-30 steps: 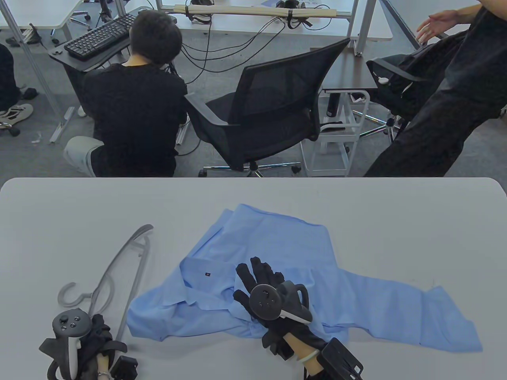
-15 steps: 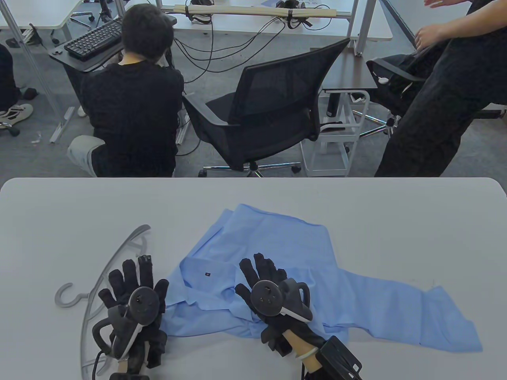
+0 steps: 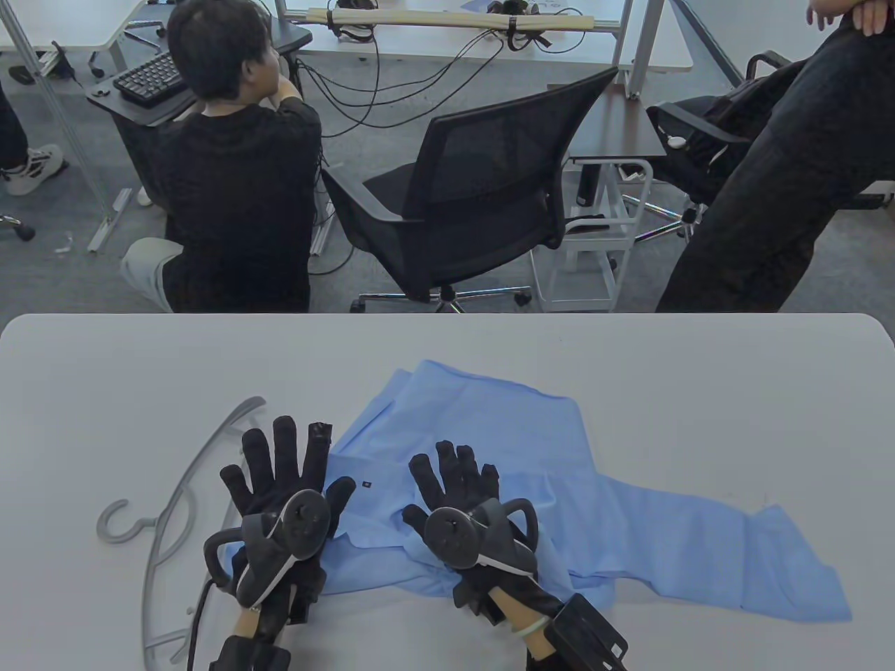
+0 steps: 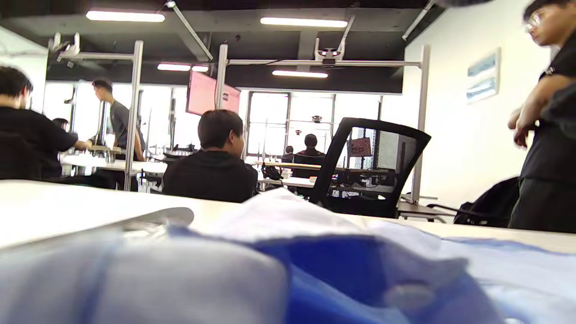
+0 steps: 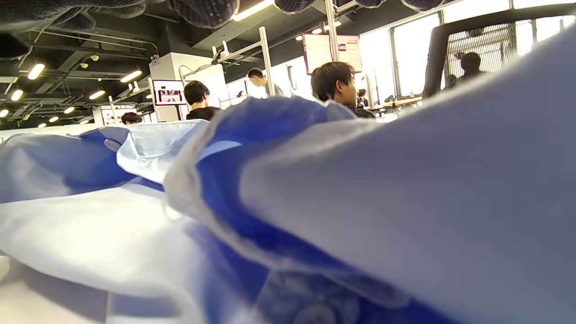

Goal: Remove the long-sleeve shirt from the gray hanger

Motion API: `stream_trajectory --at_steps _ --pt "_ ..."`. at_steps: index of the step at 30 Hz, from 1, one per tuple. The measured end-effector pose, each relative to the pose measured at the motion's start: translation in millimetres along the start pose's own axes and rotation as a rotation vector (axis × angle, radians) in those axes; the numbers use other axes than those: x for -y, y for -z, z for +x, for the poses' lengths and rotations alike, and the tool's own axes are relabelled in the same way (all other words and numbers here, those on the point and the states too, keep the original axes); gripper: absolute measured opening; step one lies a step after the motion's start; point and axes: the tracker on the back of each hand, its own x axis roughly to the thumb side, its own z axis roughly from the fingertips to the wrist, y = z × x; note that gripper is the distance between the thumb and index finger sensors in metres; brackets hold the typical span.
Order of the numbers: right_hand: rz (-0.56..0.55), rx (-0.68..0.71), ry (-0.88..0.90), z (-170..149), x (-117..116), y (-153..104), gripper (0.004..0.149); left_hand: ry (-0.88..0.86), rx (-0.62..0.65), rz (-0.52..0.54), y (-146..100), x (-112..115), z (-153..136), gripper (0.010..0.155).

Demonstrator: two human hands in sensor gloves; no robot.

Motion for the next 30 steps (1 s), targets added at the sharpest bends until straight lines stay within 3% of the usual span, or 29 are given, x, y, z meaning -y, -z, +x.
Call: stream_trajectory --at_steps 3,8,10,20,23,27,30 --pt "-0.005 0.005 -0.063 1.1 1.6 -4.2 0.067 0.126 -0.007 -0.021 1.9 5.7 -1.2 0.075" --pt "0.055 -0.037 -0.109 -5.4 -4.2 -6.3 0.069 0.056 -0.01 -0.383 7.4 23.1 -7.2 0.076" --pt "0.081 -0.071 -0.125 -8.3 -4.1 -2.5 0.07 0.023 -0.006 -0.465 7.8 25.9 -8.6 0.078" --pt "0.139 -0.275 -0.051 -15.9 -4.2 27.7 0.069 0.1 0.054 -0.399 -0.9 38.9 -9.0 0.077" --pt "0.117 -0.389 -0.041 -16.5 -6.1 25.0 0.069 0.086 0.013 -0.385 4.3 36.5 2.7 0.076" --pt "0.049 -0.394 -0.011 -7.9 -12.4 12.8 0.068 -0.011 -0.029 -0.327 4.4 43.7 19.4 0.075" --pt "0.096 -0.371 -0.189 -5.8 -14.1 6.8 0.067 -0.011 0.026 -0.283 -8.9 59.1 19.1 0.075"
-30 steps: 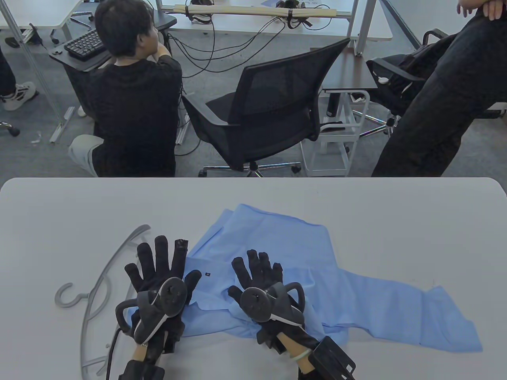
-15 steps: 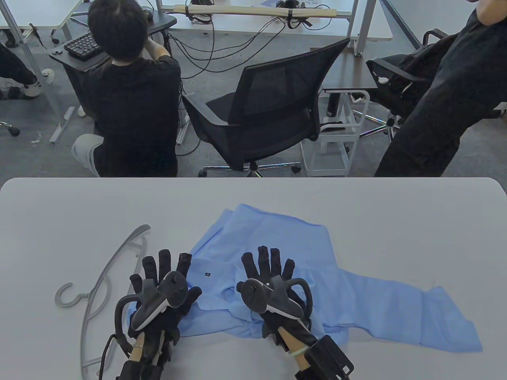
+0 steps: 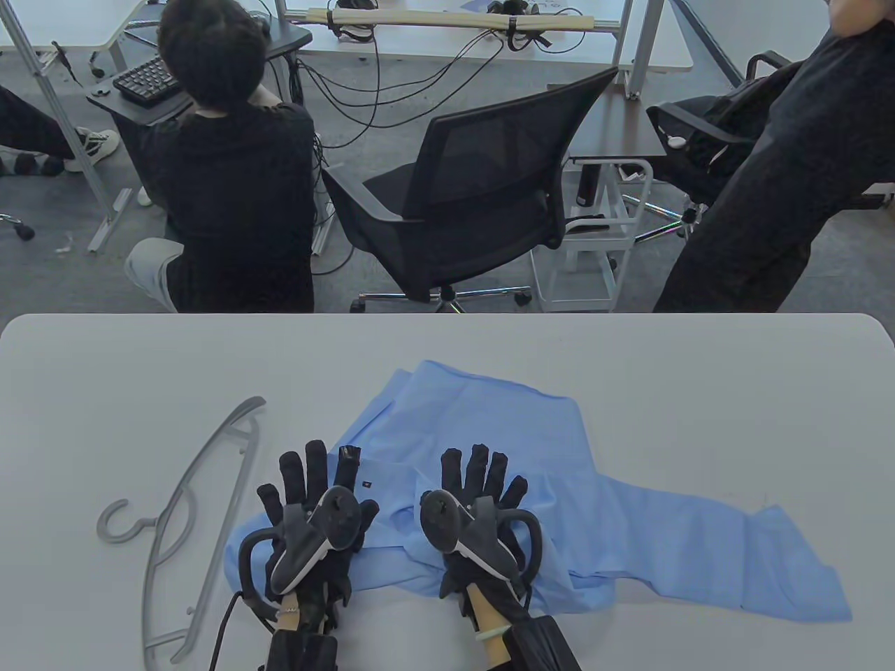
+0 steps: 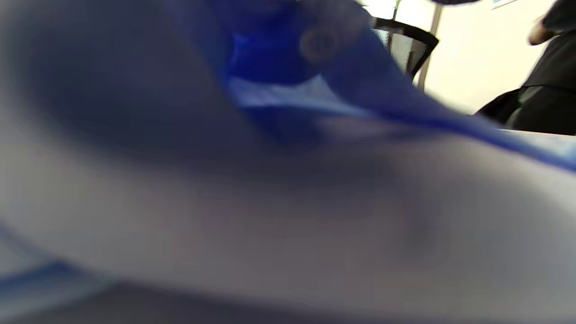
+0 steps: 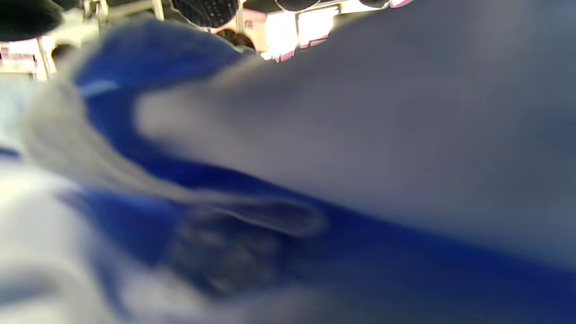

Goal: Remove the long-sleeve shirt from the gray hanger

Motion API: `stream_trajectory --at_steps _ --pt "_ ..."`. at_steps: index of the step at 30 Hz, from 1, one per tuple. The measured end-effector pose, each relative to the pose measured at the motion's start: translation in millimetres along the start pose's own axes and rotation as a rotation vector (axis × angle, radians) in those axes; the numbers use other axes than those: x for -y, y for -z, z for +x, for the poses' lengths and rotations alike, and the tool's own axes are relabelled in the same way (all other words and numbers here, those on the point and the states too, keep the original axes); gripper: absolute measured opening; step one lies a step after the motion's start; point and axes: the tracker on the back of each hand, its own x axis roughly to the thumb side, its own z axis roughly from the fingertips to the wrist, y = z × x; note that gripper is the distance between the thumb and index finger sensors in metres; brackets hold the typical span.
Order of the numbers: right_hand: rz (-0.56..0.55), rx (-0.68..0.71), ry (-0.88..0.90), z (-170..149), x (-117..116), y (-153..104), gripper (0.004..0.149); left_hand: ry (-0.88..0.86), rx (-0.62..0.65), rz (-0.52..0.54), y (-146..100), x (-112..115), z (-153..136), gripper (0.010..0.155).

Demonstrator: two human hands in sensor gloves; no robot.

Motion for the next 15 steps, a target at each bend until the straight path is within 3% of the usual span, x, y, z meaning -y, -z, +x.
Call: stream_trajectory --at_steps 2,5,9,15 --pt "-0.018 0.001 -0.071 -1.3 1.3 -1.9 0.067 0.132 0.01 0.017 -4.4 -4.3 -6.1 0.073" --pt "-0.012 0.015 -0.038 -1.1 1.7 -3.0 0.067 0.257 -0.001 0.033 -12.5 -7.6 -17.9 0.074" --pt "0.054 0.102 0.002 4.7 -4.4 -2.8 0.066 0.204 -0.04 0.027 -17.6 -3.2 -28.8 0.074" --pt "0.074 0.114 -0.016 10.4 -10.6 -1.3 0.066 0.202 -0.071 0.027 -21.5 -3.4 -34.1 0.075"
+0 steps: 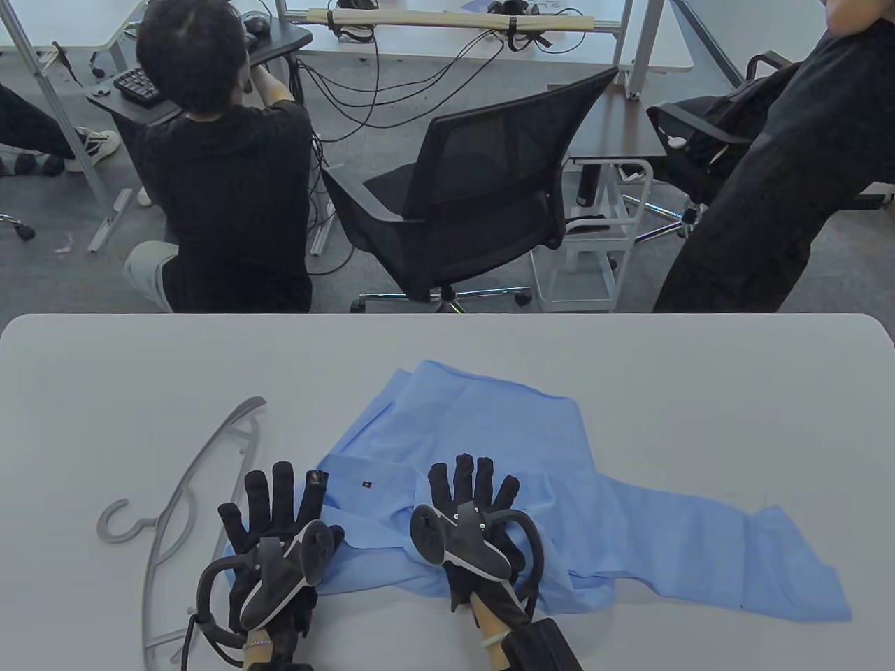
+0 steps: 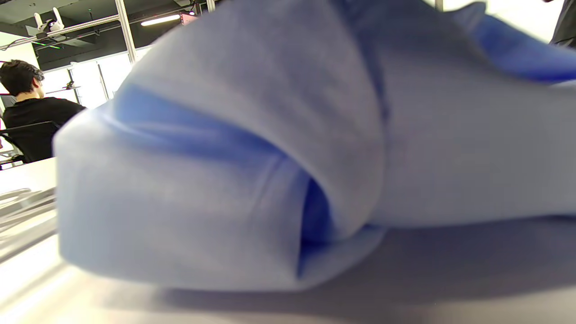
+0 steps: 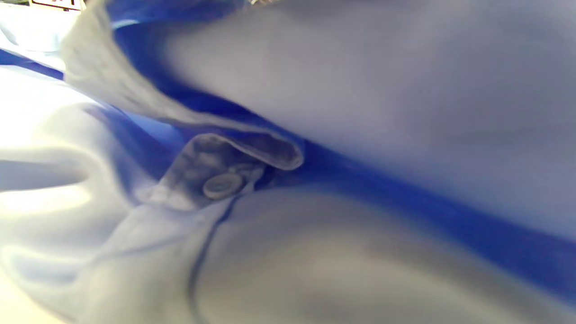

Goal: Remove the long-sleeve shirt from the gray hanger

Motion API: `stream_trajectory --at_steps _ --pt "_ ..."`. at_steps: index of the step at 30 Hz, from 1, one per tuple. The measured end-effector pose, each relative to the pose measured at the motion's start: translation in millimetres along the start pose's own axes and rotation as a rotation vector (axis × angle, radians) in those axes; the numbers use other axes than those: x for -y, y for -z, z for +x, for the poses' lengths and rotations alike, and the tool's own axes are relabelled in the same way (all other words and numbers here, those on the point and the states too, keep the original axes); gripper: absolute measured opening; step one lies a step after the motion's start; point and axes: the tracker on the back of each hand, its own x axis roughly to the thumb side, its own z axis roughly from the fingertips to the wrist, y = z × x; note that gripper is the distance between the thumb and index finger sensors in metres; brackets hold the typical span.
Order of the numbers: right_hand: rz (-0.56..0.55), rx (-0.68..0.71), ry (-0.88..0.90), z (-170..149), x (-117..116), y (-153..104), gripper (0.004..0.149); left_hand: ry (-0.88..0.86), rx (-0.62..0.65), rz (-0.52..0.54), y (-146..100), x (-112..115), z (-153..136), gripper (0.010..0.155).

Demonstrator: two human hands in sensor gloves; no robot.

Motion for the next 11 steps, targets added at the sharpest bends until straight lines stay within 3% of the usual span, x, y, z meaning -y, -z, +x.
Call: stream_trajectory --at_steps 11 --pt "-0.006 0.008 0.027 4.3 -2.0 4.8 0.066 0.045 -0.01 -0.025 0.5 4.3 1.9 0.074"
